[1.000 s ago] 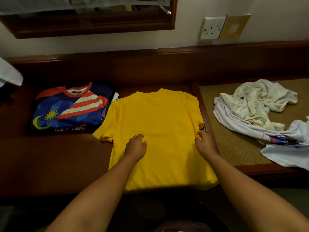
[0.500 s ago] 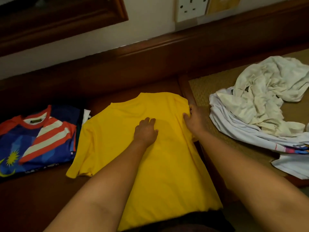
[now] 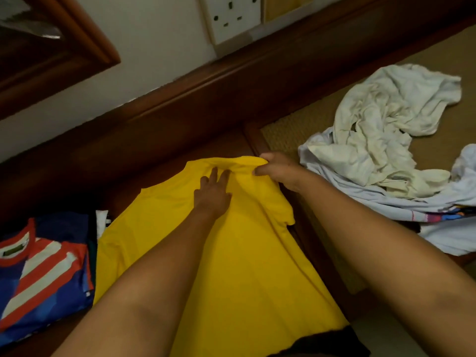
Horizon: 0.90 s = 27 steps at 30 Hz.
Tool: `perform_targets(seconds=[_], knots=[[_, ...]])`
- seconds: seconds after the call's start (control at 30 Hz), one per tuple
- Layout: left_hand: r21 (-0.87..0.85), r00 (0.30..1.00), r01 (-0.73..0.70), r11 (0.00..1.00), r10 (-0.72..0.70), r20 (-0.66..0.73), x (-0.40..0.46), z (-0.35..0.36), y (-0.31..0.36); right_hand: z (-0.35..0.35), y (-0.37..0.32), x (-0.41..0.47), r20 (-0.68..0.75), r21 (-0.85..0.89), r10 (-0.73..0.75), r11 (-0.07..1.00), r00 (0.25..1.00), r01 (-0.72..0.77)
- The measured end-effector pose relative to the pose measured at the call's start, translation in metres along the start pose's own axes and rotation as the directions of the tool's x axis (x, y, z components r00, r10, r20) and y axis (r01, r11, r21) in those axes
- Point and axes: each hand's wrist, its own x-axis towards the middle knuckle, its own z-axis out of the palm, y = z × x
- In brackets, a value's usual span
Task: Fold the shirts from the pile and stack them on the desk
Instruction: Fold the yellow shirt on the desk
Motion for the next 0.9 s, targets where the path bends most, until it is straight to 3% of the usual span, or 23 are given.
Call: perform_targets(seconds=[0.1,0.17,0.2,0.27,0.33,0.43,0.5,0.6,0.7,0.77,0.83,0.9], knots=[[-0.005,0.999,-0.008,1.000,0.008,0.034,0.006,-0.005,0.000,-0.024,-0.014,-0.002,0.111,0.036,0.045,0.998,0.993,-0.049],[0.001,0.998,0.005,1.000,-0.005,0.060,0.011,-0.009,-0.002,-0.042,-0.030,-0.008,0.153,-0.200,0.052,0.980,0.987,-0.021],[0.009,0.997,0.016,1.000,-0.017,0.075,0.013,-0.010,-0.004,-0.051,-0.038,-0.010,0.161,-0.426,0.081,0.905,0.984,-0.005],[0.014,0.993,0.037,0.999,-0.038,0.109,0.015,-0.012,-0.007,-0.062,-0.051,-0.012,0.138,-0.816,0.155,0.578,0.978,0.023],[-0.018,0.988,0.048,0.999,-0.045,0.149,0.016,-0.012,-0.010,-0.065,-0.057,-0.011,0.076,-0.938,0.170,0.346,0.982,0.013],[-0.080,0.982,0.055,0.995,-0.039,0.184,0.018,-0.012,-0.013,-0.072,-0.057,-0.008,-0.057,-0.968,0.049,0.242,0.997,-0.067],[-0.092,0.982,0.055,0.994,-0.038,0.183,0.019,-0.013,-0.015,-0.082,-0.053,-0.006,-0.149,-0.961,-0.053,0.245,0.987,-0.132],[-0.088,0.981,0.057,0.994,-0.040,0.189,0.021,-0.013,-0.019,-0.094,-0.048,-0.006,-0.247,-0.909,-0.059,0.359,0.967,-0.210],[-0.089,0.981,0.065,0.994,-0.047,0.189,0.022,-0.012,-0.022,-0.097,-0.047,-0.005,-0.195,-0.886,-0.060,0.439,0.979,-0.150],[-0.094,0.983,0.060,0.994,-0.043,0.177,0.025,-0.013,-0.026,-0.098,-0.048,-0.002,-0.149,-0.831,-0.066,0.549,0.987,-0.089],[-0.077,0.990,0.029,0.997,-0.018,0.140,0.028,-0.012,-0.034,-0.103,-0.049,0.001,-0.165,-0.748,-0.083,0.660,0.983,-0.070],[-0.046,0.996,-0.005,0.999,0.009,0.087,0.031,-0.008,-0.042,-0.109,-0.049,0.004,-0.210,-0.713,-0.095,0.696,0.973,-0.086]])
